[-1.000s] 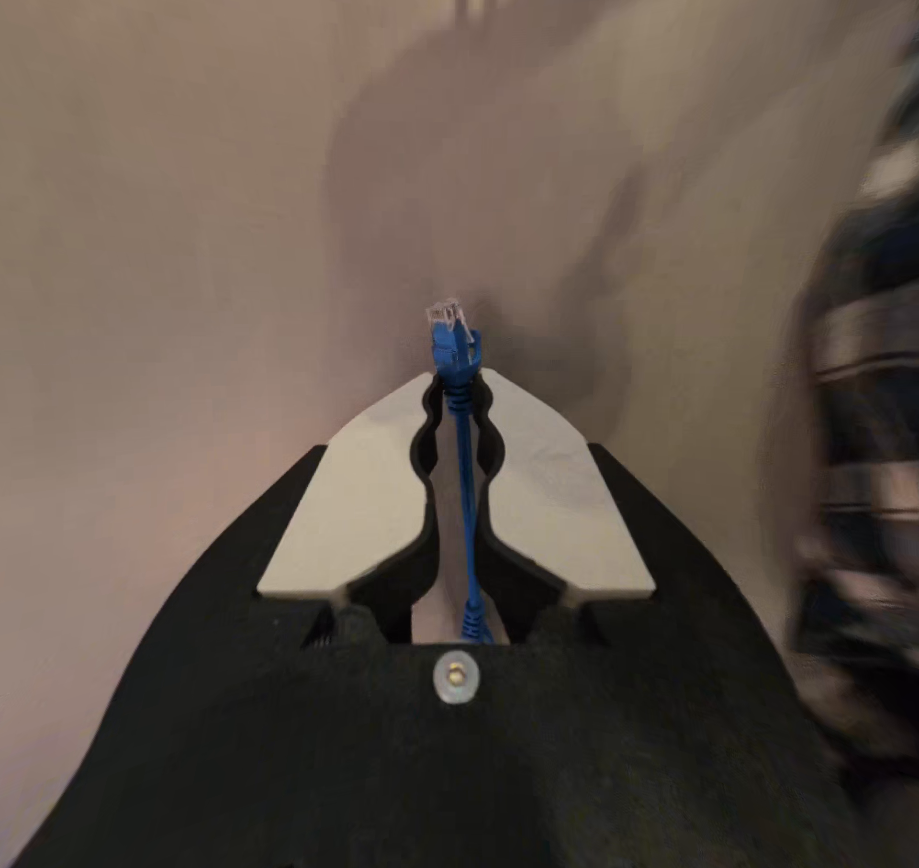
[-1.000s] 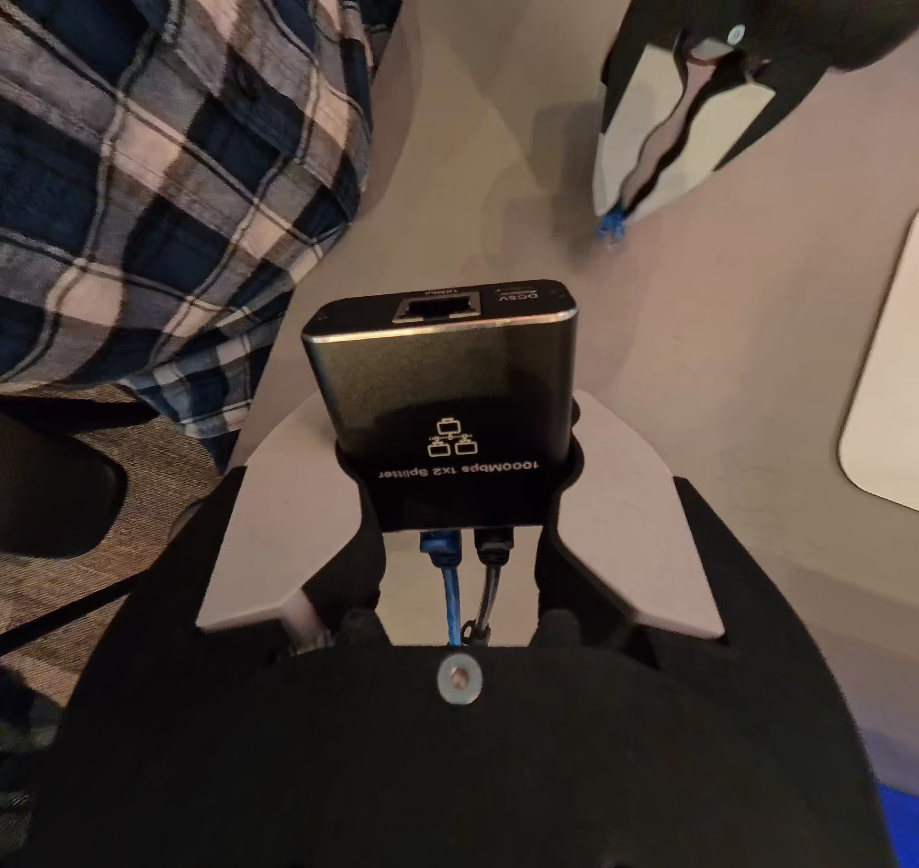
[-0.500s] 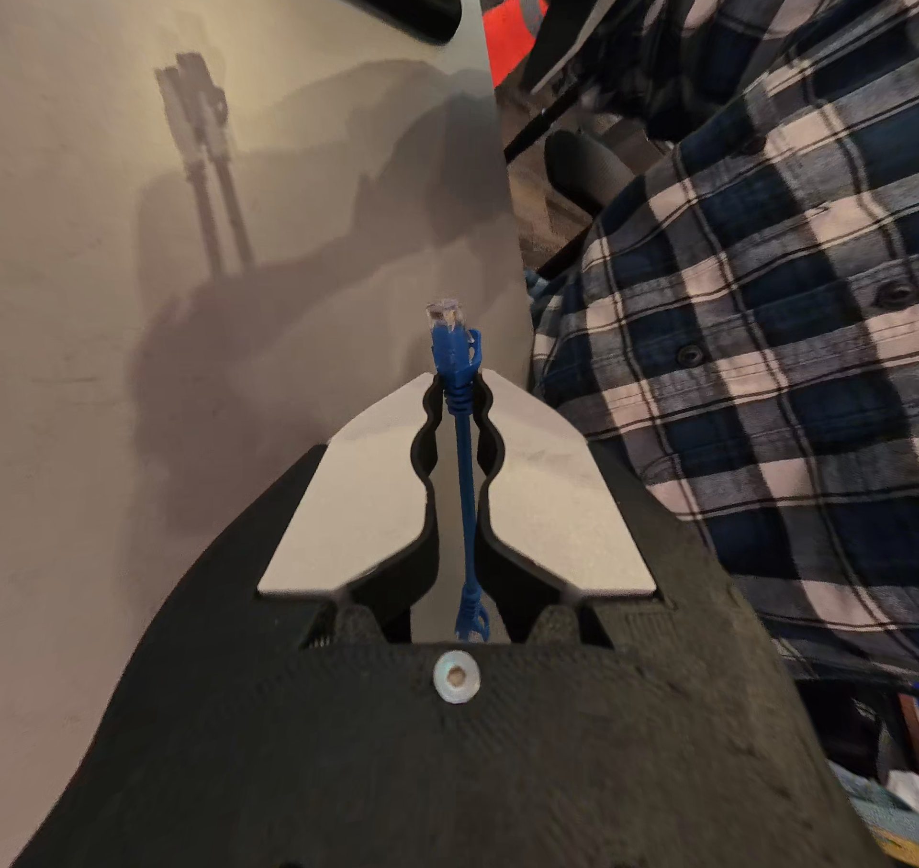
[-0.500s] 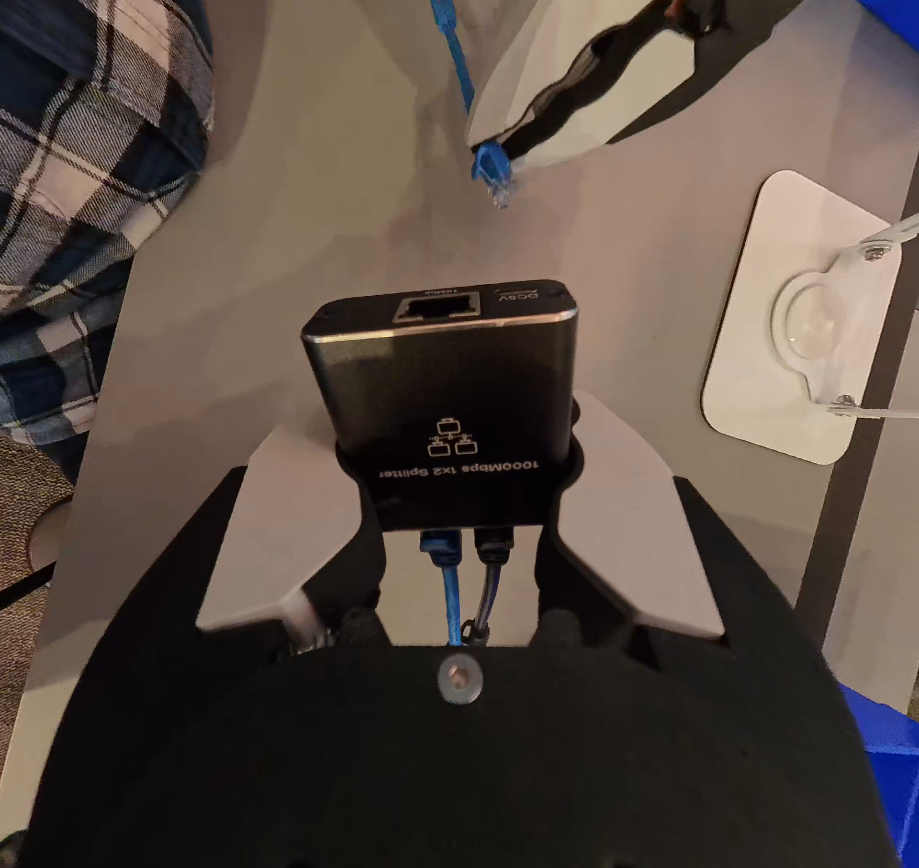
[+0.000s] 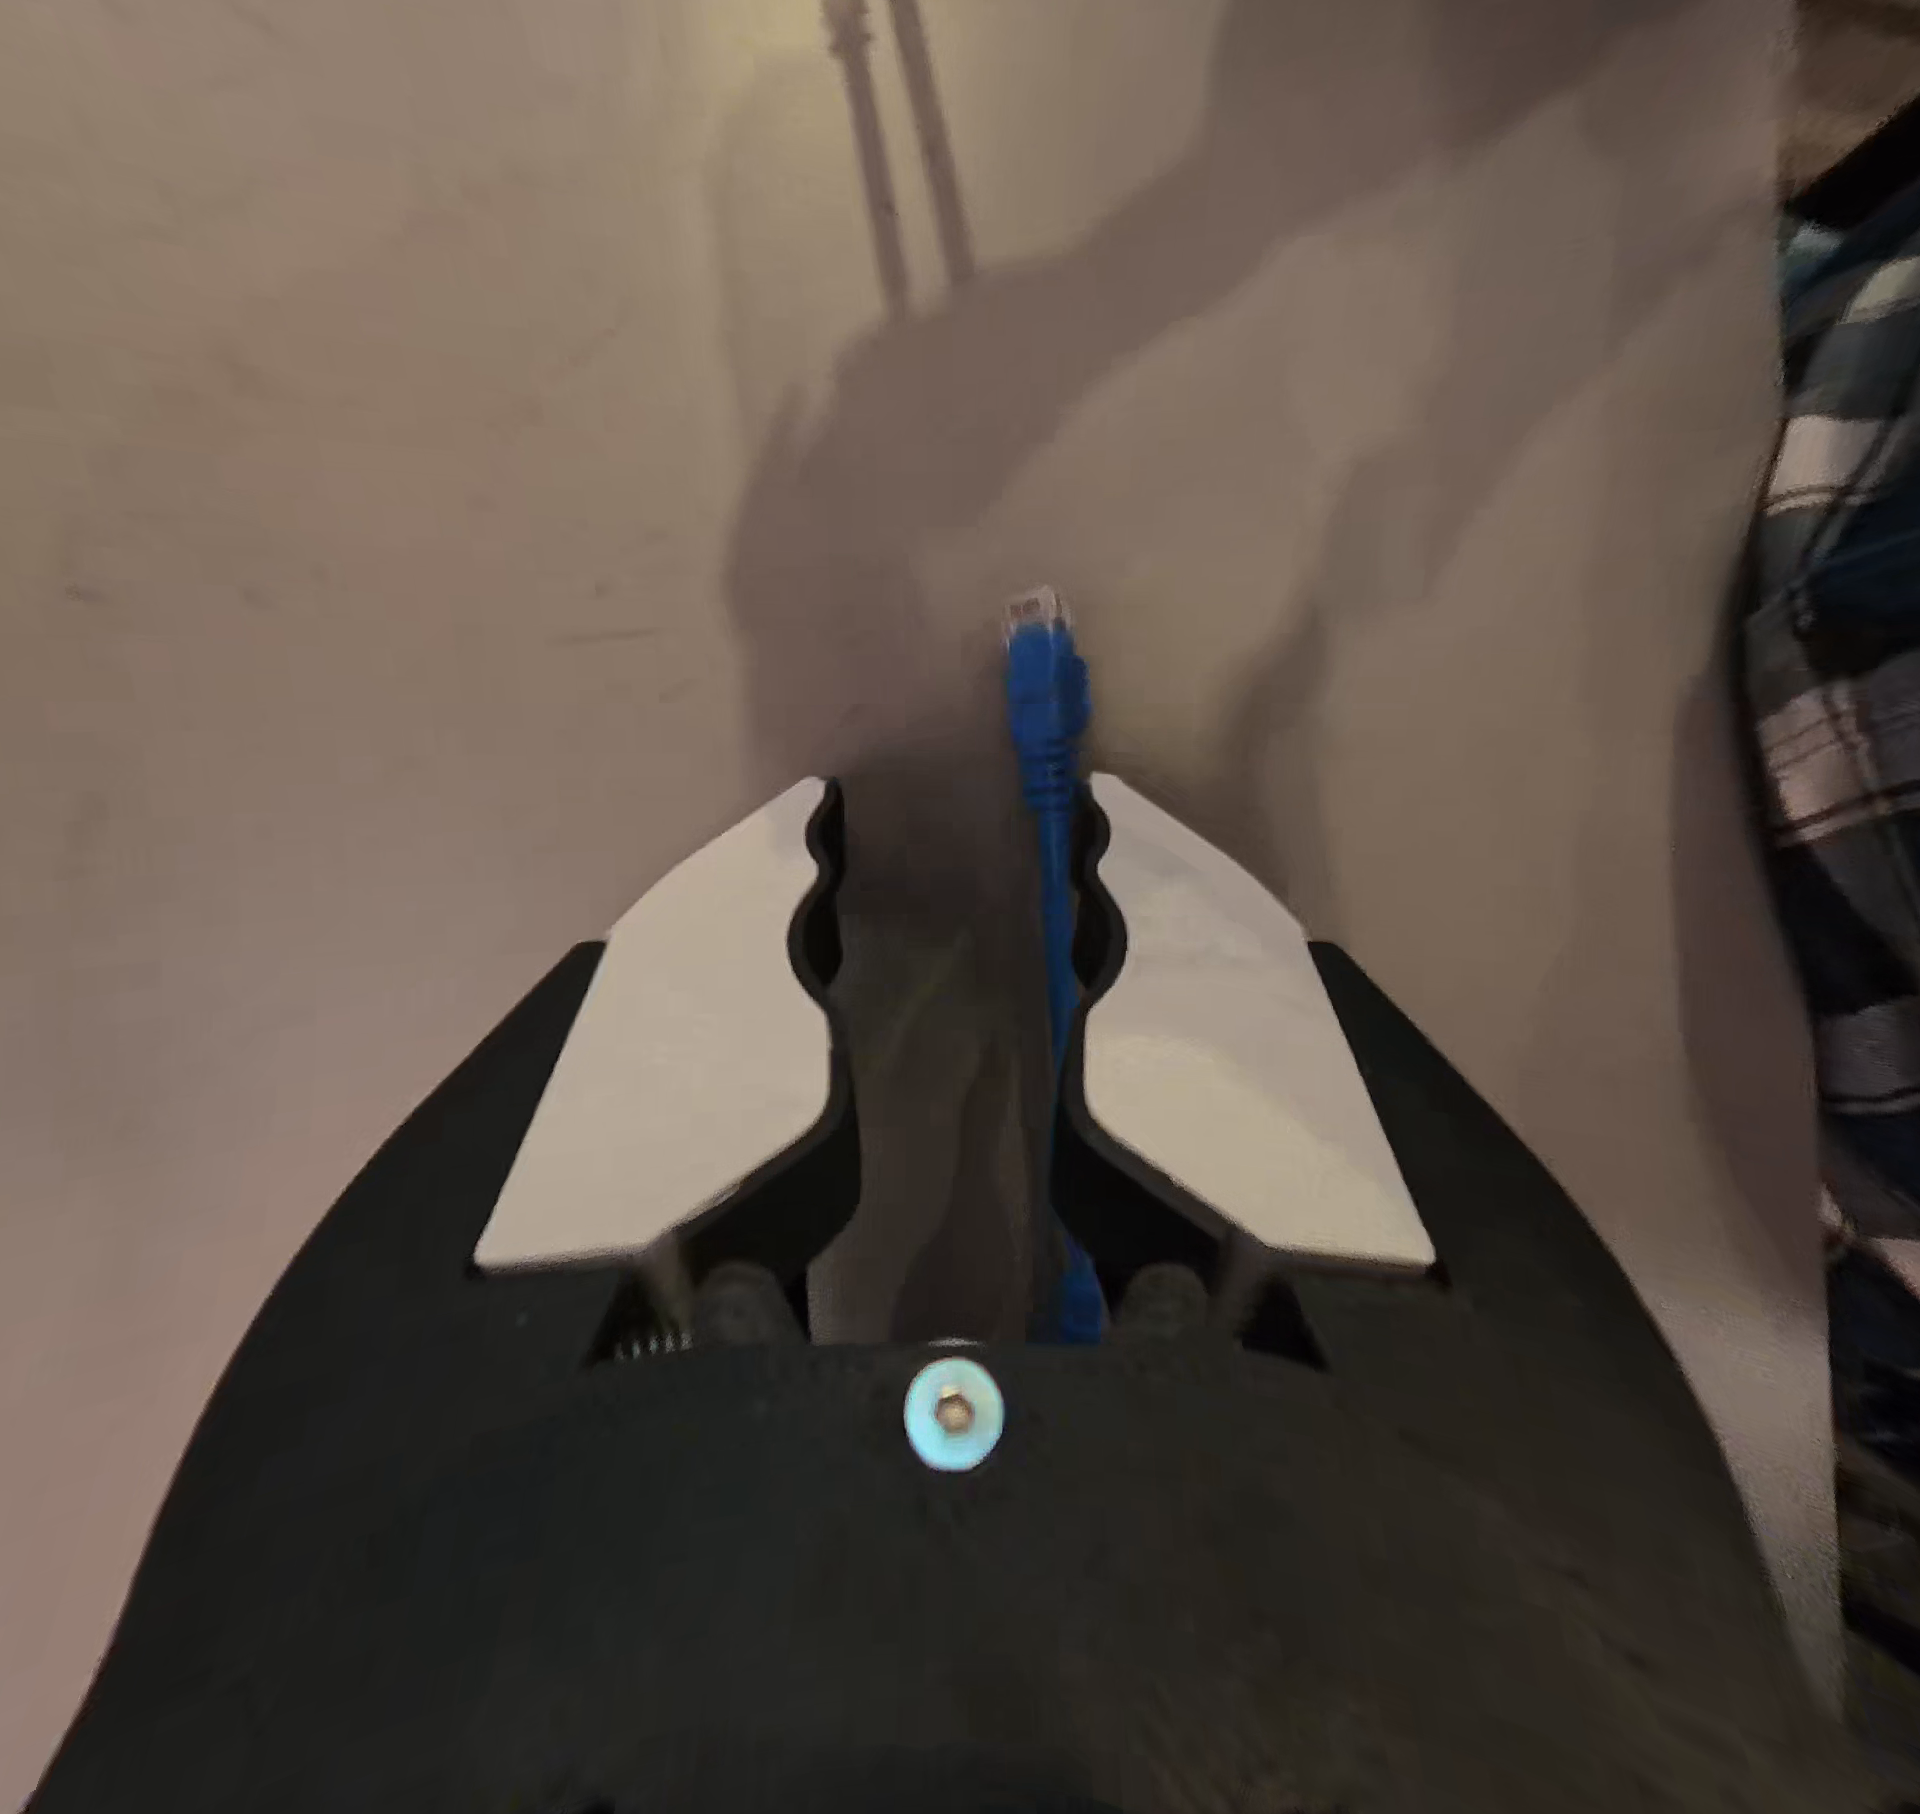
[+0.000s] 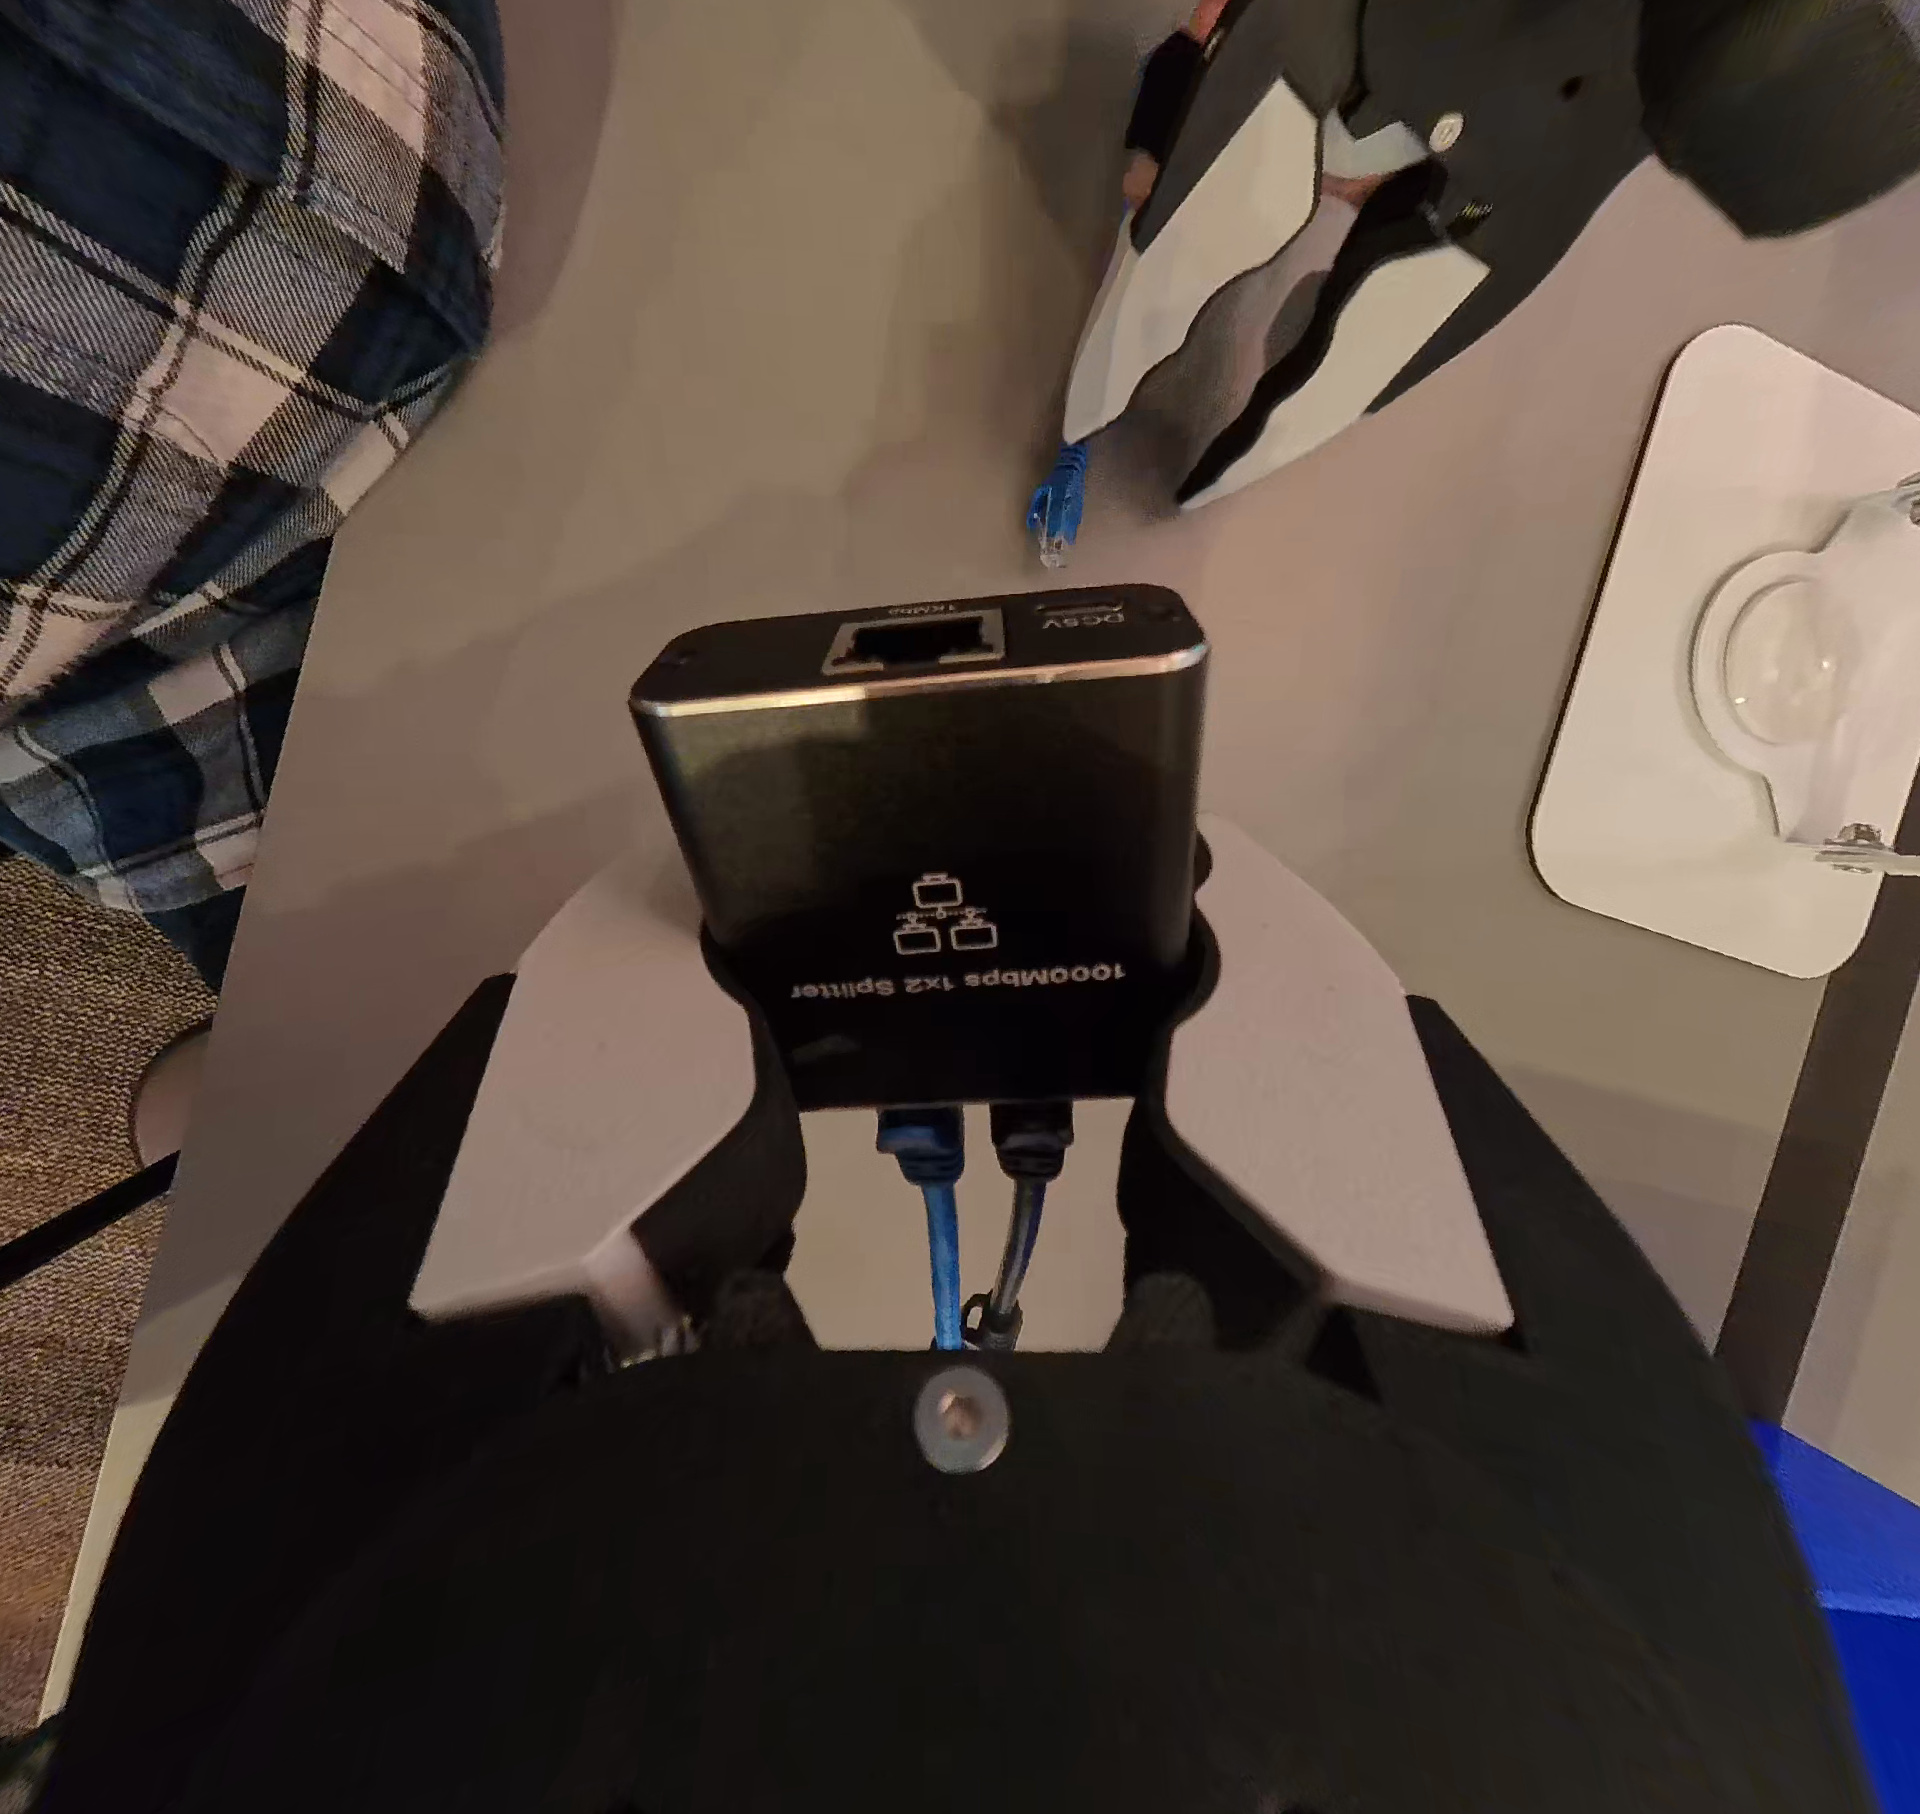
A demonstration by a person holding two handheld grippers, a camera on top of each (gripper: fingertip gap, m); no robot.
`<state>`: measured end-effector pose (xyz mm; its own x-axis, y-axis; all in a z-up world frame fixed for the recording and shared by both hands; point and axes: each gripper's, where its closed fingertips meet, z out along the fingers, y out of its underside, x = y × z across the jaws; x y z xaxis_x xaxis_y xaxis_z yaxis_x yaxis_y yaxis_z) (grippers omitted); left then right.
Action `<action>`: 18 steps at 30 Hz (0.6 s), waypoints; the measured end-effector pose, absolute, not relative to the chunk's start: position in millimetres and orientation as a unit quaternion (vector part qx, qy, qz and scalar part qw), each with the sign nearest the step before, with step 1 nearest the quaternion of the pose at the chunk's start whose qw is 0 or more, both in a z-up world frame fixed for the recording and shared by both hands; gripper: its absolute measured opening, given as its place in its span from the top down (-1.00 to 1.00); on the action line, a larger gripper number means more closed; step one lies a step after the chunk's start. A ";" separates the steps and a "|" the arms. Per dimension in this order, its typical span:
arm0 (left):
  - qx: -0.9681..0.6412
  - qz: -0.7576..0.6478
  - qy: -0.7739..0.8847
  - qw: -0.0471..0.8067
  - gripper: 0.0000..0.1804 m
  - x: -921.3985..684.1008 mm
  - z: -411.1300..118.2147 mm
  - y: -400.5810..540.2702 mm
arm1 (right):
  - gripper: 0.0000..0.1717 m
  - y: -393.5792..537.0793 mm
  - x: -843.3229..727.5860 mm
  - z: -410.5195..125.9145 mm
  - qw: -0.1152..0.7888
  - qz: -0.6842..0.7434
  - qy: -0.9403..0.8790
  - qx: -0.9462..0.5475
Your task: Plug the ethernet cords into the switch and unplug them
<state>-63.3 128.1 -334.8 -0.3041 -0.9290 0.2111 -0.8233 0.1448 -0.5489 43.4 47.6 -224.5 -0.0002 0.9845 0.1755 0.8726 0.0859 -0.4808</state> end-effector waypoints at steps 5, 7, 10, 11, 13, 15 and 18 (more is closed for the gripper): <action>-0.577 -0.206 0.786 0.081 0.53 -112.3 -319.6 142.9 | 0.10 47.0 45.2 -223.3 0.243 0.125 -0.694 -0.666; -0.579 -0.167 0.795 0.072 0.52 -140.1 -321.3 145.6 | 0.10 47.3 46.0 -223.2 0.244 0.127 -0.694 -0.666; -0.586 -0.102 0.800 0.074 0.52 -172.2 -331.3 149.4 | 0.10 48.0 45.8 -224.1 0.245 0.129 -0.694 -0.665; -0.589 -0.099 0.799 0.070 0.52 -176.9 -335.2 146.1 | 0.11 48.3 44.9 -224.6 0.245 0.130 -0.694 -0.664; -0.595 -0.078 0.797 0.068 0.54 -182.7 -343.8 145.6 | 0.10 48.8 42.4 -225.7 0.244 0.132 -0.695 -0.663; -0.592 -0.078 0.799 0.074 0.59 -181.2 -346.6 144.2 | 0.10 49.0 39.4 -225.9 0.244 0.134 -0.697 -0.661; -0.598 -0.083 0.793 0.079 0.64 -178.3 -347.7 147.2 | 0.10 47.1 36.4 -224.6 0.245 0.135 -0.698 -0.659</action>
